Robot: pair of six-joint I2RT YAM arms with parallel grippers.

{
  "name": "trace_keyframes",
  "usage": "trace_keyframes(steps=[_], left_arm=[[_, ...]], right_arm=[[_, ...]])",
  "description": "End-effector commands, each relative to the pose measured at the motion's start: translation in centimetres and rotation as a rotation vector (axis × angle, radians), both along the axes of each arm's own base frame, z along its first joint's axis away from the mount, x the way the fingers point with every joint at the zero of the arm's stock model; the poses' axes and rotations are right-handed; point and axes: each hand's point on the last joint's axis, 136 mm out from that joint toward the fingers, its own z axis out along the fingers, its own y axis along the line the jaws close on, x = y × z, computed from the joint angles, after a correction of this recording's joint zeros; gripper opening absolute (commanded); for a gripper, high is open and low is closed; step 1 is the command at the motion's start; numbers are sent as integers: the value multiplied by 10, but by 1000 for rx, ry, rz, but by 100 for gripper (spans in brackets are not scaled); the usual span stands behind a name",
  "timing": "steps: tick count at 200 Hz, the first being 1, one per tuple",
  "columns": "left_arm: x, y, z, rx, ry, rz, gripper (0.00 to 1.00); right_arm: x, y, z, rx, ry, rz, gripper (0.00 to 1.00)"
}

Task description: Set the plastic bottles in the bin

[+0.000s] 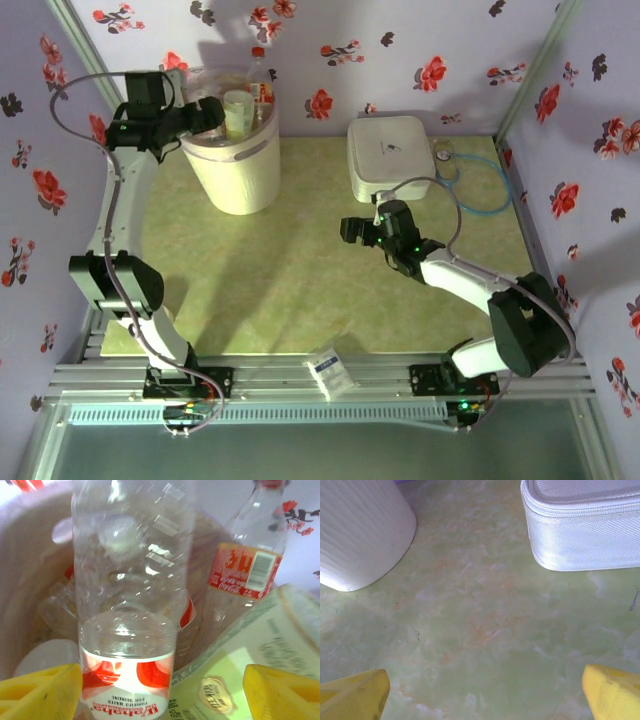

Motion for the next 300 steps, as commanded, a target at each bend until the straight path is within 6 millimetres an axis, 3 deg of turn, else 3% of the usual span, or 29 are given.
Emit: trace_keyframes(steps=[1, 24, 54, 86, 116, 159, 185, 246, 267, 300], left_arm=[[-8, 20, 39, 64, -59, 62, 85], [6, 28, 68, 61, -141, 105, 83], [44, 35, 87, 52, -250, 158, 78], [84, 37, 81, 31, -308, 192, 63], [99, 34, 50, 56, -235, 180, 54], [79, 22, -11, 151, -90, 128, 48], [60, 23, -35, 147, -68, 137, 44], [24, 42, -66, 204, -4, 205, 43], [19, 45, -84, 194, 37, 217, 41], [15, 41, -97, 153, 61, 219, 39]], right_arm=[[-8, 0, 2, -13, 2, 22, 99], [-11, -2, -1, -12, 10, 19, 99], [-14, -5, -1, -16, 13, 13, 99], [-18, -9, -1, -21, 17, 3, 99], [-22, -11, -5, -25, 26, -1, 99], [-21, -8, -8, -27, 32, 6, 99], [-20, -3, -10, -25, 37, 17, 99], [-19, 1, -10, -26, 34, 26, 99], [-20, 2, -12, -22, 37, 27, 99], [-21, 2, -10, -26, 30, 31, 99]])
